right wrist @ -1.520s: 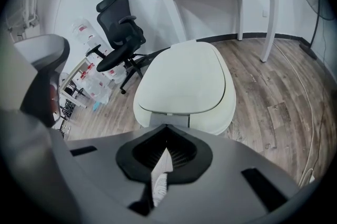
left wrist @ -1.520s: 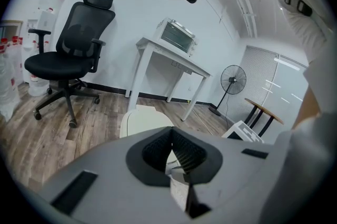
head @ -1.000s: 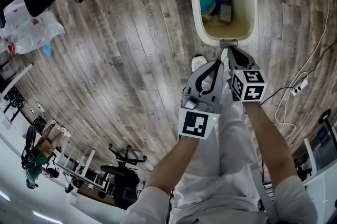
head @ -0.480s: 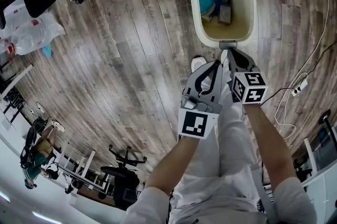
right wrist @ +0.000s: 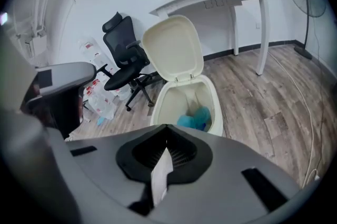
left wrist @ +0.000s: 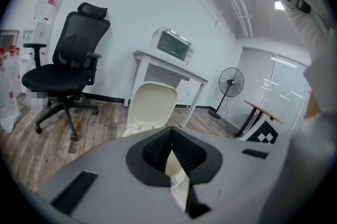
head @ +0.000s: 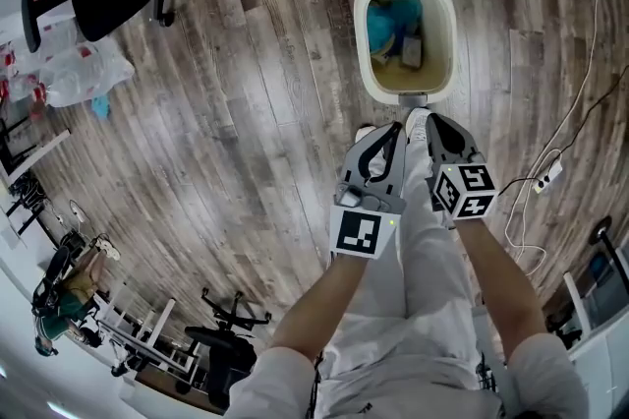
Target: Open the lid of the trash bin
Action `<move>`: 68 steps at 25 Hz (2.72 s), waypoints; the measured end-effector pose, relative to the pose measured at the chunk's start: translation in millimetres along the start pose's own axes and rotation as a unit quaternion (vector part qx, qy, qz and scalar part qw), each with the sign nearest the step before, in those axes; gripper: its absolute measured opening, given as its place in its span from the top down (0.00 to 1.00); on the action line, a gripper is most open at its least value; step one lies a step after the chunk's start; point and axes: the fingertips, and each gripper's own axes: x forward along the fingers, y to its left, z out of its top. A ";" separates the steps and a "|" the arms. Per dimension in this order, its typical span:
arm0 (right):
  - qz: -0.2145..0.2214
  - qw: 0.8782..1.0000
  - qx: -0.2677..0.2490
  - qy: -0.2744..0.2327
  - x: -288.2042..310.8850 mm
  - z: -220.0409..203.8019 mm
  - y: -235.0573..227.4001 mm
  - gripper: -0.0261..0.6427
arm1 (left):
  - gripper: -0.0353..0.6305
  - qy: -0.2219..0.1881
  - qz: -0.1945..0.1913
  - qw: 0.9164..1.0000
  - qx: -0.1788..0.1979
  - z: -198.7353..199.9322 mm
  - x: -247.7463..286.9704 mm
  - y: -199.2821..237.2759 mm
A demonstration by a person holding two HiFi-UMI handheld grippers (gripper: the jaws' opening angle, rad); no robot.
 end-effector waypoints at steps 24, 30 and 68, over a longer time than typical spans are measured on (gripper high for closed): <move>-0.007 0.959 -0.089 -0.270 -376.8 247.1 142.0 0.94 | 0.94 -0.148 -0.029 0.977 0.153 293.8 -212.3 -121.6; -0.030 0.939 -0.076 -0.334 -429.8 246.7 159.5 0.94 | 0.94 -0.168 -0.047 0.974 0.146 300.5 -246.4 -134.8; 0.066 0.913 -0.137 -0.380 -639.5 85.3 132.1 0.94 | 0.94 -0.241 0.058 0.955 0.162 216.6 -397.5 -341.6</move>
